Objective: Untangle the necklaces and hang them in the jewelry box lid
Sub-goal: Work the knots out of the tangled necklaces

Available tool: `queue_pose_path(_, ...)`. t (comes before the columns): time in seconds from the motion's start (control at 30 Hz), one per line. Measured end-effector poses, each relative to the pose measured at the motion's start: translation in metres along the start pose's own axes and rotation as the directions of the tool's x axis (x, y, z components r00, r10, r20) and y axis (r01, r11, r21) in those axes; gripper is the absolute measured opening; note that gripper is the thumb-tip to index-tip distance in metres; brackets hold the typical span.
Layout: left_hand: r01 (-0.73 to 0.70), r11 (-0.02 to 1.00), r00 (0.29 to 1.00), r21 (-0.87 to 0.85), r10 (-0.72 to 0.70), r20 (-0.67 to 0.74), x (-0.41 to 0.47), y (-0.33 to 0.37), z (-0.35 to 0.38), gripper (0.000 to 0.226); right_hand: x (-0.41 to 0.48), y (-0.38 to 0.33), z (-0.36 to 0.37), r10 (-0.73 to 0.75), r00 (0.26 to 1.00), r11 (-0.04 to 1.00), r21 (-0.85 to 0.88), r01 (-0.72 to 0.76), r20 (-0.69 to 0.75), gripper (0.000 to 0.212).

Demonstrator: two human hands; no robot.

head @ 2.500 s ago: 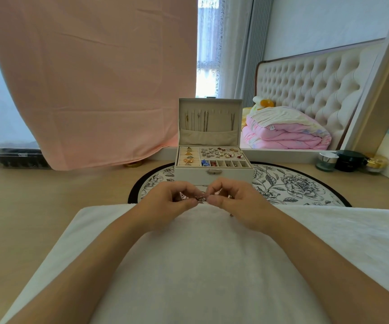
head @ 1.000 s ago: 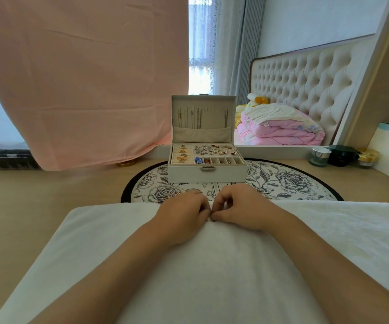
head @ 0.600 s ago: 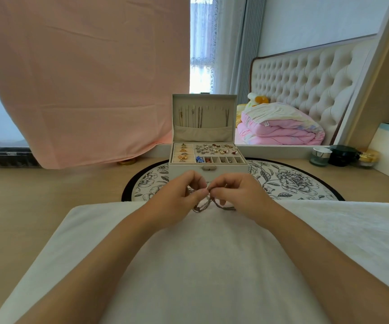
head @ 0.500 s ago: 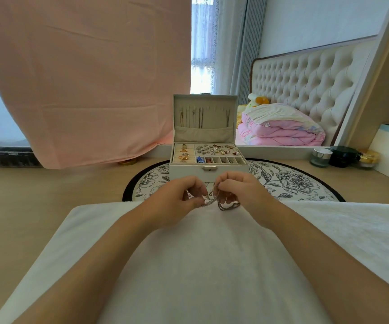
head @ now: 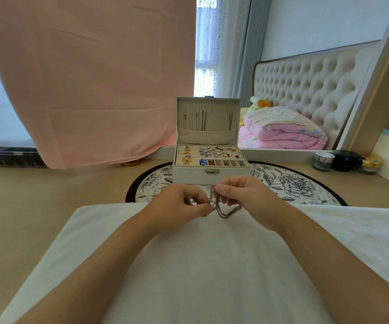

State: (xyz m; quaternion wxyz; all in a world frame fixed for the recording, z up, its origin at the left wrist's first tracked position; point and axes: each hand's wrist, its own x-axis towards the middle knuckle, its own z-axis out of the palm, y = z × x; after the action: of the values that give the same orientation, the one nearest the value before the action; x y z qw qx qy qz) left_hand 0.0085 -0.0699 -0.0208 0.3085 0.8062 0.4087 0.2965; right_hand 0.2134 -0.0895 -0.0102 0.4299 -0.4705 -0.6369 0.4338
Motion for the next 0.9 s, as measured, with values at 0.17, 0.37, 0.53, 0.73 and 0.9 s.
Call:
queue_pose_path(0.17,0.047,0.972,0.994,-0.232,-0.069,-0.088,0.0,0.005,0.006,0.01,0.001,-0.004,0.007,-0.004,0.997,0.998,0.069,0.009,-0.075,0.014)
queue_pose_path(0.37,0.057,0.87,0.967,-0.49,-0.17,-0.189,0.002,0.012,0.008,0.017,0.002,-0.003,0.009,0.035,0.994,0.993,0.118,-0.022,-0.103,0.01)
queue_pose_path(0.53,0.012,0.878,0.98,-0.478,-0.105,-0.168,0.001,0.01,0.015,0.005,0.002,-0.003,0.013,0.05,0.993,0.983,0.179,-0.03,-0.107,0.009)
queue_pose_path(0.73,0.044,0.858,0.983,-0.512,-0.128,-0.129,0.0,0.007,0.014,0.013,0.002,-0.004,0.01,0.089,0.972,0.981,0.188,-0.048,-0.217,0.007)
queue_pose_path(0.9,0.028,0.982,0.989,-0.187,-0.055,-0.14,0.002,-0.001,0.014,0.023,0.003,-0.004,0.009,0.077,0.963,0.988,0.148,-0.039,-0.257,0.012)
